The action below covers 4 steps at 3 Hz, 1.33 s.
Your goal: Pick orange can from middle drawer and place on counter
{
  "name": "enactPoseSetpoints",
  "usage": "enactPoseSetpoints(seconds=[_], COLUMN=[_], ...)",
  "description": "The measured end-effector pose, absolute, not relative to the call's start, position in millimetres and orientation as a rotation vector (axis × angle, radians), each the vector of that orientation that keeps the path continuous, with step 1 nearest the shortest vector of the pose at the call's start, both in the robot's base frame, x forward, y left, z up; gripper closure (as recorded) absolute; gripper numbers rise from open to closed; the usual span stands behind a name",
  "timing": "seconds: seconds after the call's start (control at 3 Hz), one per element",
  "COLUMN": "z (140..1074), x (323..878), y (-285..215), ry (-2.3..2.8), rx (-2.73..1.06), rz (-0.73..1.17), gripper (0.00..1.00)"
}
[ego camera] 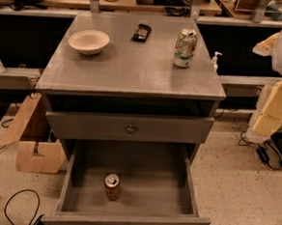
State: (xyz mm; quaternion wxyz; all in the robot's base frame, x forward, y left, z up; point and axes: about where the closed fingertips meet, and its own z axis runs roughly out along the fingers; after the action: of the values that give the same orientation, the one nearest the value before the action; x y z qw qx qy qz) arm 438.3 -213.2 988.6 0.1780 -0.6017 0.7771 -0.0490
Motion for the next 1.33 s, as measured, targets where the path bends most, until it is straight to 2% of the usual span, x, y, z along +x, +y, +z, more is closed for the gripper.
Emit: enactPoseSetpoints(seconds=[0.67, 1.33], z=[966, 838], x=[443, 459], y=[-209, -186], ry=[2.15, 1.947], rx=[-1.678, -1.607], rz=[-0.07, 0.254], gripper=[0.0, 0.0])
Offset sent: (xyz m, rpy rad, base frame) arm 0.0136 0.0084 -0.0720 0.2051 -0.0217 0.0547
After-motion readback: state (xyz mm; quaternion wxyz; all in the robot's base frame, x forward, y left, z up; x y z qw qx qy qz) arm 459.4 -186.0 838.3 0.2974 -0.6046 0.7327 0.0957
